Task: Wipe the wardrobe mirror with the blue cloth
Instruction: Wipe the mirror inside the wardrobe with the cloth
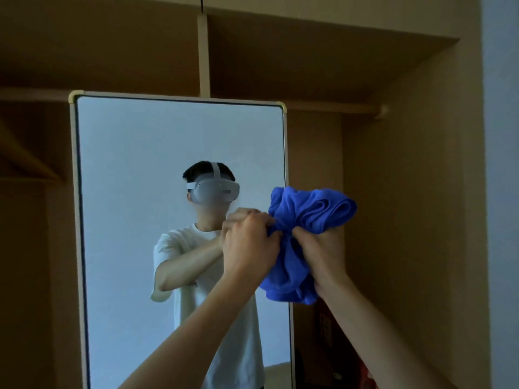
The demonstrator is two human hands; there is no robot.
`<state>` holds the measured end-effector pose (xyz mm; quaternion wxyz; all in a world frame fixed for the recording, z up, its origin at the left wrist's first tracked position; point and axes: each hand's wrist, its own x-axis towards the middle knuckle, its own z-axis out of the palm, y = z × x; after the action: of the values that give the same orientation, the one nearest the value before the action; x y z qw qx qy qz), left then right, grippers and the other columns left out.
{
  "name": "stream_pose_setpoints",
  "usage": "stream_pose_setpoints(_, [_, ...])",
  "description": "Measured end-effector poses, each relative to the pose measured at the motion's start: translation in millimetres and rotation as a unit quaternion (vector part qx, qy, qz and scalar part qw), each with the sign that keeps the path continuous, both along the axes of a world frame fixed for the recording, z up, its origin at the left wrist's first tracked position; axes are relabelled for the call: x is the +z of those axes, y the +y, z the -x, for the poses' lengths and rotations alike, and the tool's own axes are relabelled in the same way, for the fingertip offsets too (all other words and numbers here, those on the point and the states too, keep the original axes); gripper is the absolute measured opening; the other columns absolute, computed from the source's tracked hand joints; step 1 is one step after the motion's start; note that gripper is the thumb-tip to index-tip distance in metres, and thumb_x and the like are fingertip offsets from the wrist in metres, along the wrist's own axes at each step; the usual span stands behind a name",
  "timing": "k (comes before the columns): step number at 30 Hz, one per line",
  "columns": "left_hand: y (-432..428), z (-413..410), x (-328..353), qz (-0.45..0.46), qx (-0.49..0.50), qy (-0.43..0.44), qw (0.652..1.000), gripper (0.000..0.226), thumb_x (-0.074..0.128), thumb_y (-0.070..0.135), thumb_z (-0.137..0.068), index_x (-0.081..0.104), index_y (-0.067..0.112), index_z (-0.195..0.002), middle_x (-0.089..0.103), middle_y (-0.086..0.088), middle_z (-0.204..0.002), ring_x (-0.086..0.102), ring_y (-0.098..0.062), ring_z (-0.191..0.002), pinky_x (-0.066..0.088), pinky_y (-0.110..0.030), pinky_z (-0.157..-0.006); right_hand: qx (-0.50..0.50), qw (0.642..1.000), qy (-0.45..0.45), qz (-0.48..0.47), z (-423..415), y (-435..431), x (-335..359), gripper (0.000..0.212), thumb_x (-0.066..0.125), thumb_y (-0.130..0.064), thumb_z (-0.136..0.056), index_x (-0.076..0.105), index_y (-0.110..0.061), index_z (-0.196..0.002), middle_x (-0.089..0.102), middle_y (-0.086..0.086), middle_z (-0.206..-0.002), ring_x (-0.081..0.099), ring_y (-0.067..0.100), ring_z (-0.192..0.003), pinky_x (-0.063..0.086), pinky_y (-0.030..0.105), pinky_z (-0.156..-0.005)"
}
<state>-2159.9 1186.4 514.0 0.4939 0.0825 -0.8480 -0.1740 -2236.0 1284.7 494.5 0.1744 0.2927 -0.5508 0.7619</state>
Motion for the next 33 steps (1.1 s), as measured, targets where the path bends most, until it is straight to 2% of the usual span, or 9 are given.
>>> stream_pose_setpoints(2, [1.5,-2.5,-16.6,-0.003,-0.005,-0.003,1.000,0.008,0.069,0.024,-0.090,0.073,0.020,-0.096,0.061,0.009,-0.097,0.062,-0.018,-0.091,0.053,-0.043,-0.084,-0.006,1.000,0.001,-0.009,-1.4,0.7,-16.8,0.043,0.060,0.011,-0.080,0.042,-0.022,-0.059,0.044,-0.009,-0.049,0.044,0.013,-0.051,0.040,0.034,-0.052])
stream_pose_setpoints(6, [3.6,-0.7,-27.9,0.005,0.005,0.007,1.000,0.005,0.068,0.023,-0.091,0.069,0.019,-0.090,0.065,0.007,-0.096,0.062,-0.017,-0.087,0.052,-0.039,-0.079,-0.007,1.000,-0.017,-0.006,3.3,-0.4,-24.1,0.037,0.060,0.010,-0.080,0.043,-0.017,-0.062,0.044,-0.011,-0.045,0.043,0.007,-0.043,0.038,0.019,-0.042])
stream_pose_setpoints(11, [3.4,6.5,-22.3,-0.018,0.013,0.016,1.000,0.006,0.068,0.022,-0.090,0.071,0.018,-0.092,0.066,0.009,-0.096,0.062,-0.013,-0.087,0.047,-0.029,-0.071,0.008,1.000,-0.027,0.000,13.6,-6.3,-21.3,0.035,0.060,0.006,-0.082,0.044,-0.017,-0.061,0.044,-0.013,-0.043,0.042,0.004,-0.041,0.038,0.018,-0.041])
stream_pose_setpoints(15, [3.4,12.2,-14.8,-0.023,0.020,0.033,0.999,0.010,0.068,0.023,-0.090,0.074,0.024,-0.097,0.064,0.015,-0.093,0.059,-0.008,-0.085,0.038,-0.019,-0.066,0.027,1.000,-0.012,0.008,24.3,-8.9,-11.6,0.035,0.060,0.006,-0.084,0.046,-0.017,-0.062,0.046,-0.013,-0.043,0.044,0.002,-0.040,0.038,0.017,-0.043])
stream_pose_setpoints(19, [4.6,15.7,7.8,-0.051,0.013,0.047,0.998,0.015,0.069,0.024,-0.089,0.077,0.028,-0.101,0.074,0.011,-0.094,0.066,-0.011,-0.091,0.053,-0.031,-0.080,0.052,0.998,0.007,0.026,31.6,-9.5,10.7,0.037,0.062,0.004,-0.080,0.046,-0.022,-0.058,0.047,-0.012,-0.046,0.045,0.007,-0.043,0.040,0.024,-0.045])
stream_pose_setpoints(22, [5.6,16.5,29.5,-0.071,0.011,0.060,0.996,0.013,0.070,0.024,-0.088,0.079,0.028,-0.097,0.077,0.008,-0.089,0.070,-0.017,-0.089,0.057,-0.040,-0.084,0.080,0.996,0.025,0.030,36.5,-8.5,33.1,0.044,0.062,0.000,-0.078,0.045,-0.029,-0.049,0.045,-0.011,-0.047,0.045,0.012,-0.046,0.039,0.030,-0.048])
stream_pose_setpoints(27, [7.5,20.4,67.4,-0.055,0.018,0.088,0.994,0.012,0.069,0.023,-0.087,0.080,0.025,-0.094,0.076,0.006,-0.084,0.070,-0.018,-0.085,0.058,-0.042,-0.080,0.104,0.993,0.044,0.023,42.5,-5.6,77.2,0.028,0.060,-0.014,-0.063,0.047,-0.032,-0.045,0.045,-0.012,-0.046,0.045,0.008,-0.044,0.040,0.027,-0.046])
stream_pose_setpoints(31, [6.4,23.6,98.5,-0.058,0.005,0.111,0.992,0.011,0.071,0.025,-0.089,0.080,0.026,-0.095,0.076,0.009,-0.084,0.070,-0.015,-0.085,0.059,-0.042,-0.083,0.127,0.991,0.040,0.033,48.3,-7.2,112.7,0.024,0.062,-0.016,-0.061,0.050,-0.031,-0.045,0.048,-0.009,-0.048,0.051,0.016,-0.051,0.046,0.036,-0.059])
stream_pose_setpoints(33, [5.8,24.1,111.9,-0.061,0.001,0.120,0.991,0.009,0.073,0.027,-0.089,0.080,0.026,-0.095,0.074,0.011,-0.083,0.070,-0.014,-0.087,0.059,-0.042,-0.085,0.134,0.990,0.041,0.031,51.1,-8.1,126.0,0.017,0.063,-0.020,-0.062,0.053,-0.028,-0.051,0.053,-0.005,-0.053,0.055,0.019,-0.057,0.051,0.039,-0.065])
